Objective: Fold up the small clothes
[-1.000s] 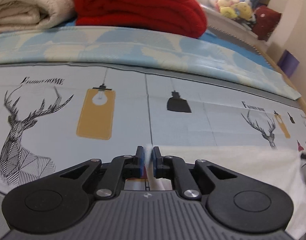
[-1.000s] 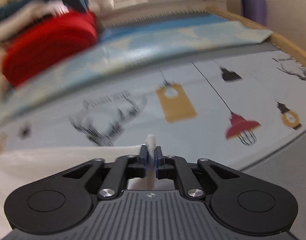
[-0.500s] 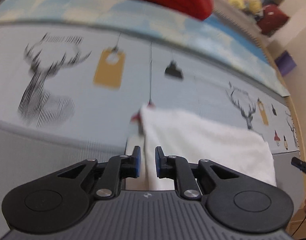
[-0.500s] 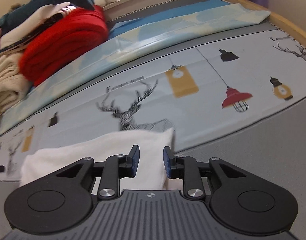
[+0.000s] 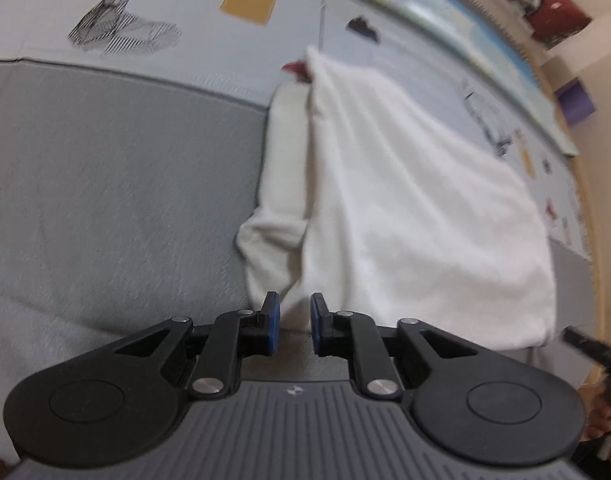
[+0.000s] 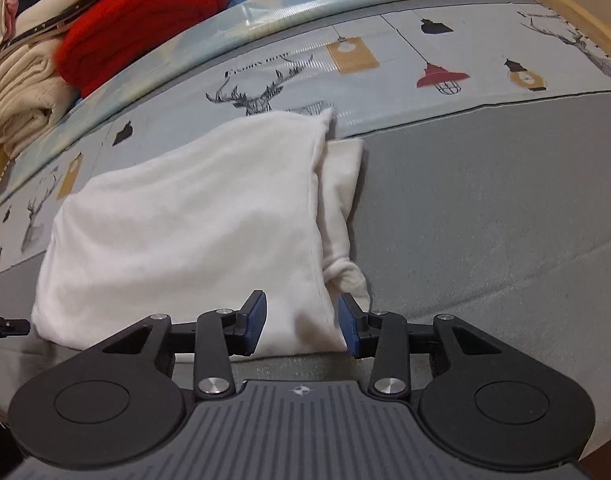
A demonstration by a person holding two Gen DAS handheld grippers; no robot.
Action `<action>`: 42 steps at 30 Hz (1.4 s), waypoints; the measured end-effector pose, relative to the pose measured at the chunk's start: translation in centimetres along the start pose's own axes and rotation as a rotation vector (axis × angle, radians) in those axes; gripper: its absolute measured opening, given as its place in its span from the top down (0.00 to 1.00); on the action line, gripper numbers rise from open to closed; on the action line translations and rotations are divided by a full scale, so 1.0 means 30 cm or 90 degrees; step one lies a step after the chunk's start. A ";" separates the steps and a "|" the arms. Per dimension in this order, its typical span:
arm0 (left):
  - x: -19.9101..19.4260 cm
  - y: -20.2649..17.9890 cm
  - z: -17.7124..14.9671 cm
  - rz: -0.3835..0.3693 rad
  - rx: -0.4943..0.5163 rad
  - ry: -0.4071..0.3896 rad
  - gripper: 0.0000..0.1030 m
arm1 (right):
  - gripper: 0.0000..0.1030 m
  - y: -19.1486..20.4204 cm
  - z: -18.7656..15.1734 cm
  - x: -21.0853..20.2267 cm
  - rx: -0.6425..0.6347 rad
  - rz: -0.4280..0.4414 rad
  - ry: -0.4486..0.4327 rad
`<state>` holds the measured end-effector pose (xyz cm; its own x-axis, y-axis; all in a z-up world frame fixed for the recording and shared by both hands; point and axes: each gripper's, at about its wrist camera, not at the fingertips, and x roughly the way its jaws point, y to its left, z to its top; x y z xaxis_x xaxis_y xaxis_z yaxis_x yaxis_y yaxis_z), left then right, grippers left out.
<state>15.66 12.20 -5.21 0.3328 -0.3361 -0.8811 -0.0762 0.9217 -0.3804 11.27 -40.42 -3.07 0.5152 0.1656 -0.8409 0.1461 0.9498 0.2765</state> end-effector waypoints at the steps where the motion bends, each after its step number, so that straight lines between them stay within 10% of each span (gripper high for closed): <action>1: 0.001 0.008 0.003 -0.008 -0.005 -0.006 0.74 | 0.60 -0.011 -0.014 0.016 0.010 0.007 0.006; 14: 0.059 -0.021 0.016 -0.023 0.031 -0.012 0.74 | 0.61 -0.030 -0.062 0.089 -0.022 0.035 -0.028; 19: 0.041 -0.032 -0.003 -0.018 0.075 -0.027 0.99 | 0.93 -0.045 -0.064 0.085 -0.009 0.018 -0.037; 26: -0.061 0.020 -0.033 -0.041 0.051 -0.069 0.99 | 0.96 -0.088 -0.070 -0.033 0.076 0.080 -0.146; 31: 0.040 0.040 -0.067 0.050 0.053 0.030 1.00 | 0.96 -0.122 -0.100 0.081 0.094 -0.023 -0.028; 38: -0.085 -0.037 -0.059 0.024 0.130 -0.112 0.99 | 0.91 -0.111 -0.103 -0.006 0.096 -0.095 -0.111; 42: -0.047 -0.115 -0.063 -0.020 0.176 -0.116 0.99 | 0.91 -0.109 -0.107 -0.031 0.091 -0.024 -0.147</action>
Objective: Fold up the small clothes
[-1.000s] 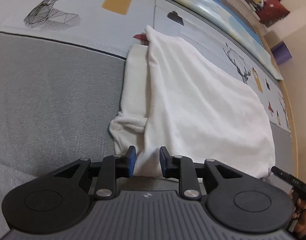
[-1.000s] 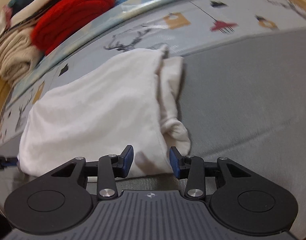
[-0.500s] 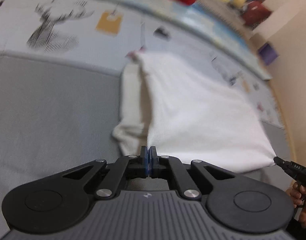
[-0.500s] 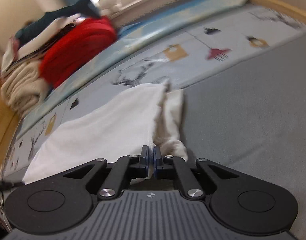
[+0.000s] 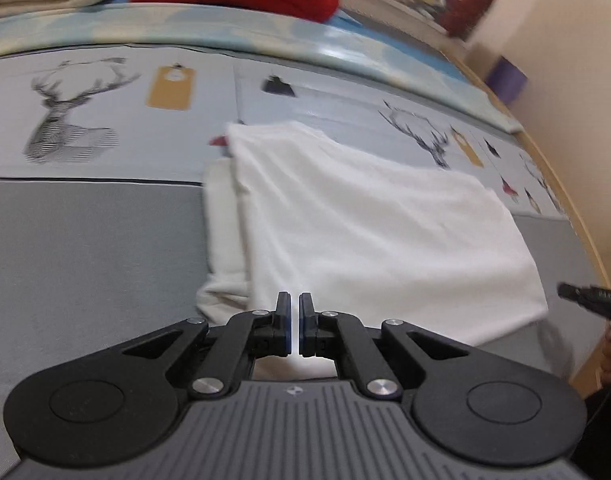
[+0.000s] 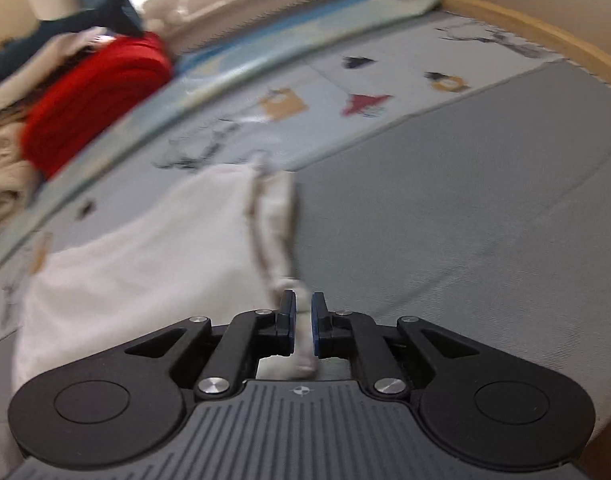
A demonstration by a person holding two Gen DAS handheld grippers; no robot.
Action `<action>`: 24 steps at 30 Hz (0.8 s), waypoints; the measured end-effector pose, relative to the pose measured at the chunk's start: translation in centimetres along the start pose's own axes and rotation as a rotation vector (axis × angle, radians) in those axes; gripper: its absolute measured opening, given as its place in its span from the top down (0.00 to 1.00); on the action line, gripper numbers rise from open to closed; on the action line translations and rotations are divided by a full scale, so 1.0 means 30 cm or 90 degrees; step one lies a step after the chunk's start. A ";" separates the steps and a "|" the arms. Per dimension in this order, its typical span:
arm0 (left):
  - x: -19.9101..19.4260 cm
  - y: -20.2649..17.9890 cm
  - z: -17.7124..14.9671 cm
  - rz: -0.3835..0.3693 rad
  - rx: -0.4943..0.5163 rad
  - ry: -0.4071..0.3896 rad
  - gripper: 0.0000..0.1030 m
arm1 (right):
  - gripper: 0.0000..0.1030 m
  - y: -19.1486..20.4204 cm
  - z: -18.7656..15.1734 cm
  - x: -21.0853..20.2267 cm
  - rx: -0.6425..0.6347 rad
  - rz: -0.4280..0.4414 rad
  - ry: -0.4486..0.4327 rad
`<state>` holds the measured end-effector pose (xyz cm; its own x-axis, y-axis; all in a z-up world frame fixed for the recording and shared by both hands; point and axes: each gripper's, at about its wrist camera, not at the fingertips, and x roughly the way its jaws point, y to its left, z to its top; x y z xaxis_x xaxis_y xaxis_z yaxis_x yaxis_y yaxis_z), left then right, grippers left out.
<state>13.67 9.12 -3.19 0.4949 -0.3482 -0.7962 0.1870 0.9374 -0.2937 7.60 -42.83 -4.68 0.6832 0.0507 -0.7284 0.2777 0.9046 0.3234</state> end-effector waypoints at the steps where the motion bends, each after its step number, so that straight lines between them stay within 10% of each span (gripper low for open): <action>1: 0.035 -0.006 -0.003 0.019 0.006 0.028 0.99 | 0.91 0.012 -0.005 0.012 -0.013 0.017 0.010; 5: 0.155 0.031 -0.040 0.110 -0.020 0.151 0.85 | 0.86 0.027 -0.042 0.131 -0.031 -0.009 0.114; 8: 0.096 0.040 0.009 0.126 -0.046 0.084 0.85 | 0.83 0.029 -0.046 0.131 -0.036 -0.058 0.111; 14: 0.035 -0.064 0.085 0.061 0.001 -0.066 0.85 | 0.82 0.111 -0.016 0.060 -0.100 0.009 -0.007; 17: 0.093 -0.097 0.100 0.038 0.018 -0.044 0.85 | 0.81 0.145 -0.010 0.101 -0.121 0.042 -0.005; 21: 0.239 -0.087 0.090 0.152 0.021 0.081 0.96 | 0.80 0.151 -0.020 0.222 -0.131 -0.031 0.077; 24: 0.197 -0.104 0.132 0.155 -0.009 0.033 0.93 | 0.80 0.166 -0.009 0.205 -0.120 -0.024 0.059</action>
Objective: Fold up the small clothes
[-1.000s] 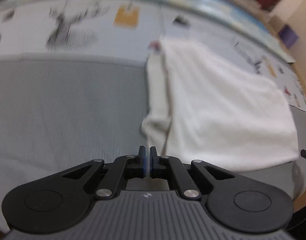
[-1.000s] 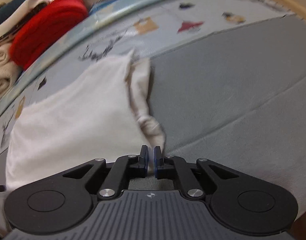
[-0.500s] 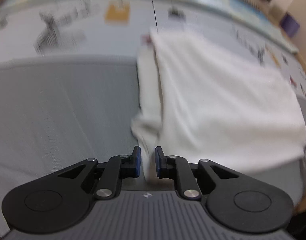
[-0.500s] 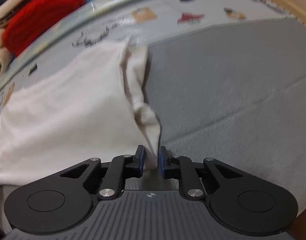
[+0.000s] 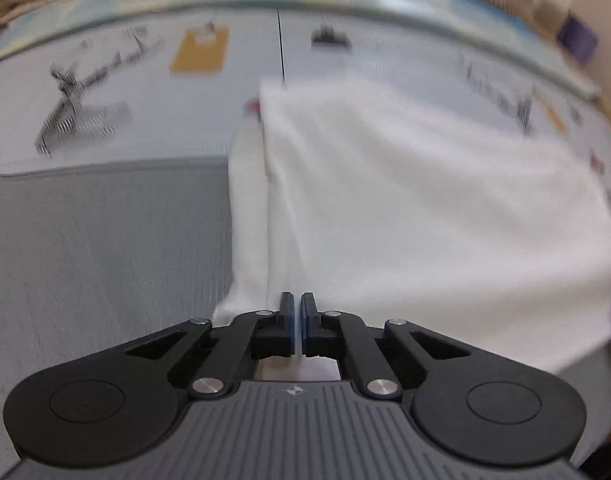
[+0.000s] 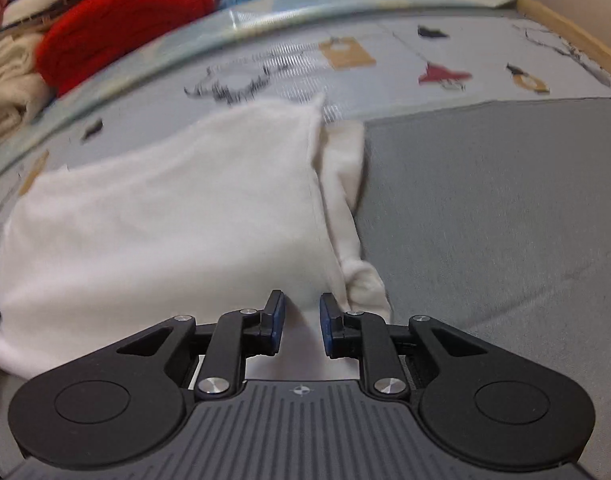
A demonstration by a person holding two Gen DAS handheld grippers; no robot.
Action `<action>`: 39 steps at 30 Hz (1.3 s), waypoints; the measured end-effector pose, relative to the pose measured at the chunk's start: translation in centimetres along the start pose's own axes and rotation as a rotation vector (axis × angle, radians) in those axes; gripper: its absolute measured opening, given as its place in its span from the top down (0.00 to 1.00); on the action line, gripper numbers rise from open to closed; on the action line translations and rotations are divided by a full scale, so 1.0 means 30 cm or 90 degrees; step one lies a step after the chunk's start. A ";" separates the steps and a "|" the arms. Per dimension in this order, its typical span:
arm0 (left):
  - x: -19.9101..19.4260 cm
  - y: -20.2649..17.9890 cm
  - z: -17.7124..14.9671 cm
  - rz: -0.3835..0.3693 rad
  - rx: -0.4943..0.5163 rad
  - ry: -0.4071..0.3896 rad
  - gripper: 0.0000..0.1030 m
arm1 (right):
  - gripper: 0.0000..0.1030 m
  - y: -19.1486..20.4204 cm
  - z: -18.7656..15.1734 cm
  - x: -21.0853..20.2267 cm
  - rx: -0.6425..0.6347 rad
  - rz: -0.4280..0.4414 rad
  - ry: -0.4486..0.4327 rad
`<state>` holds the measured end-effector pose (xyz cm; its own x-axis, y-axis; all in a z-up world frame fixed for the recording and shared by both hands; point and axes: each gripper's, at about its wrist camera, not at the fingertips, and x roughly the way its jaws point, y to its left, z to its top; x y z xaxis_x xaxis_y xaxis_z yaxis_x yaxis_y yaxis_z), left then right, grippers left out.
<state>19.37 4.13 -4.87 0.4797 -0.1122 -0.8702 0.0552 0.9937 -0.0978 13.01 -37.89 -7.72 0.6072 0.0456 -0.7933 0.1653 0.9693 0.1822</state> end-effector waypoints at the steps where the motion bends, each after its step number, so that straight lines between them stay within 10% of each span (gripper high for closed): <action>1: -0.026 -0.013 0.017 0.008 0.008 -0.029 0.93 | 0.80 0.011 0.007 -0.017 -0.008 0.006 -0.022; 5: -0.034 -0.040 0.090 -0.015 -0.001 -0.077 0.92 | 0.76 0.029 0.042 -0.021 -0.035 0.008 -0.063; 10: 0.116 -0.018 0.110 0.039 -0.004 0.021 0.92 | 0.76 0.025 0.055 0.049 -0.012 -0.031 -0.015; 14: 0.066 -0.039 0.119 0.053 0.008 -0.054 0.92 | 0.76 0.063 0.084 -0.005 -0.028 -0.043 -0.099; 18: 0.087 -0.057 0.132 0.034 0.014 -0.043 0.84 | 0.74 0.060 0.100 0.087 -0.031 -0.073 -0.006; 22: 0.069 -0.032 0.132 0.007 -0.053 -0.041 0.84 | 0.71 0.070 0.097 0.056 -0.011 -0.080 -0.034; 27: 0.036 -0.101 0.083 -0.035 0.029 -0.041 0.75 | 0.65 0.076 0.067 0.071 -0.035 -0.110 0.001; 29: 0.086 -0.119 0.042 -0.009 0.070 0.028 0.66 | 0.65 0.078 0.060 0.041 -0.021 -0.107 -0.012; 39: -0.140 -0.112 0.013 0.006 0.053 -0.108 0.66 | 0.43 0.237 0.045 -0.280 -0.090 -0.068 -0.178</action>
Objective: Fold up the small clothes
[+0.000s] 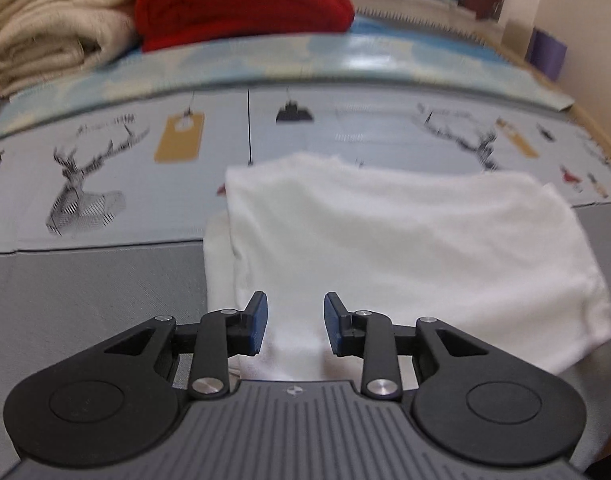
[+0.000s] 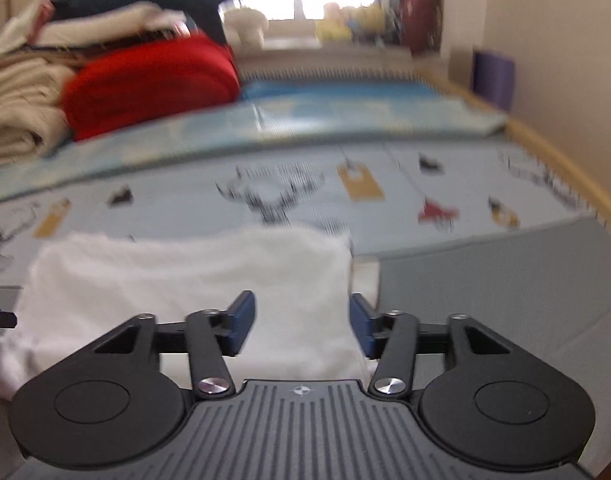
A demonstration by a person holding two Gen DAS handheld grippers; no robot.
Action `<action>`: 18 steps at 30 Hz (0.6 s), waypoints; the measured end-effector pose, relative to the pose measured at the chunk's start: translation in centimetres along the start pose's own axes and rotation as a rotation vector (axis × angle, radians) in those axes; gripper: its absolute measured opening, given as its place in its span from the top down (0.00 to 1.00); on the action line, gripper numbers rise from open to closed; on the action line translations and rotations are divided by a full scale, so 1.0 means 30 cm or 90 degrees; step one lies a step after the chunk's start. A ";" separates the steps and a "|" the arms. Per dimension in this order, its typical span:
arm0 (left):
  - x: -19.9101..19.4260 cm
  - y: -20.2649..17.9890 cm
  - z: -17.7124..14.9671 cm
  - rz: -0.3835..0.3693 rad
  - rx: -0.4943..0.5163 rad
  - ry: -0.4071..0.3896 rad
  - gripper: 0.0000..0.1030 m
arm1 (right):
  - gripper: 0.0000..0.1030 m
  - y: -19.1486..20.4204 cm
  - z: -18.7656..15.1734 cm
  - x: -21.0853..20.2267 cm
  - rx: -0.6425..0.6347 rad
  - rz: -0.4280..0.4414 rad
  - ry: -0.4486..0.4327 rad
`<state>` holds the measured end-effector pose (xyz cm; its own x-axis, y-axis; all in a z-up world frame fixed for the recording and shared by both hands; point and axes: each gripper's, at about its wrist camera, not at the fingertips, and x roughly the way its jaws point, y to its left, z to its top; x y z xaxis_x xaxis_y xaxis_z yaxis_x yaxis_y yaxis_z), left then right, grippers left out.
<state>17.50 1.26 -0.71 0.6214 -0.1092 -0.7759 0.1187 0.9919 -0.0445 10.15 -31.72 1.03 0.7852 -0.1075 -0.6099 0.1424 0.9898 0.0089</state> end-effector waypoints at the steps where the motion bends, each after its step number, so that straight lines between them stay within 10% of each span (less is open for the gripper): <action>1: -0.026 0.002 -0.002 -0.003 -0.002 -0.010 0.66 | 0.42 0.014 0.004 -0.025 -0.002 0.001 -0.012; 18: -0.376 0.159 0.082 0.024 0.030 -0.135 0.36 | 0.43 0.322 -0.022 -0.168 -0.132 0.098 -0.082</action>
<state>12.97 7.07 9.39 0.7747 -0.0879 -0.6262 0.1256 0.9920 0.0161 7.16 -21.56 3.66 0.8599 0.0484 -0.5081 -0.1010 0.9920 -0.0764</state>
